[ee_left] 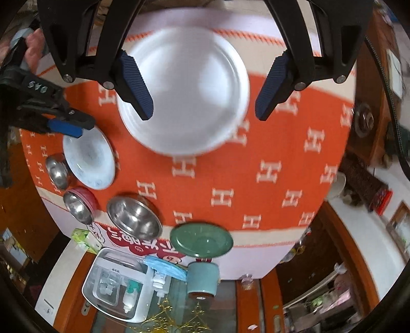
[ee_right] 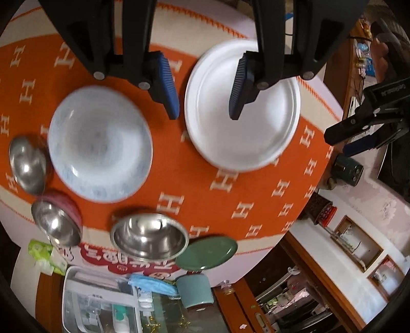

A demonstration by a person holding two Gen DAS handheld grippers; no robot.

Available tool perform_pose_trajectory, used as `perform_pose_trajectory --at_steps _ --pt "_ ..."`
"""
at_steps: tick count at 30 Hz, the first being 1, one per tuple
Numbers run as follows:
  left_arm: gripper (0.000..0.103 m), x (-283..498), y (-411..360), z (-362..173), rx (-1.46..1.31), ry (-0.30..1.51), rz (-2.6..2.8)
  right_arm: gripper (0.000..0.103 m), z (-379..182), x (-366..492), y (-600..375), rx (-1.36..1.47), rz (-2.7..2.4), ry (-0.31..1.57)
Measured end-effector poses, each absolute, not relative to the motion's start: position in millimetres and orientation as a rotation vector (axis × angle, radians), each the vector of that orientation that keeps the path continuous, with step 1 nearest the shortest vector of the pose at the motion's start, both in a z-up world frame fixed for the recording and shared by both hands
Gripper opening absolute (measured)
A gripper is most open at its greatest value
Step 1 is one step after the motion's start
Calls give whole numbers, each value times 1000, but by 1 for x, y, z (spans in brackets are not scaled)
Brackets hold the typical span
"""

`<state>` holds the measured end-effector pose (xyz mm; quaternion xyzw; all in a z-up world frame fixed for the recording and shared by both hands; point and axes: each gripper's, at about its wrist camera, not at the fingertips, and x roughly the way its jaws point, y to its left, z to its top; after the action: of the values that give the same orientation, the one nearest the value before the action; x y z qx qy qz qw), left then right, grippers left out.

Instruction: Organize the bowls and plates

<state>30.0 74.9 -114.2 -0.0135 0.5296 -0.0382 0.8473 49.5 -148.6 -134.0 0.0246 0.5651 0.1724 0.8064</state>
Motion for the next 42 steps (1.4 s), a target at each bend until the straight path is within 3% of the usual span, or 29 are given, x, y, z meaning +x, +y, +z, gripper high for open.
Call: perform_pose_trajectory --at_steps 11,21,27,34,38,42 --pt "81 211 116 -96 78 1064 -118 41 -95 221 -128 149 301 1133" --pt "81 355 149 -181 -45 1202 -76 41 -168 360 -116 273 236 1278" --pt "81 385 155 -224 -76 1270 -67 41 -208 386 -113 267 193 1337" --pt "80 404 154 -248 -102 1291 -76 40 -219 398 -103 240 183 1347" --pt "75 410 154 -251 -113 1288 -94 27 -227 403 -96 211 183 1365" --pt "63 414 154 -256 -128 1312 -115 22 -236 406 -94 193 156 1387"
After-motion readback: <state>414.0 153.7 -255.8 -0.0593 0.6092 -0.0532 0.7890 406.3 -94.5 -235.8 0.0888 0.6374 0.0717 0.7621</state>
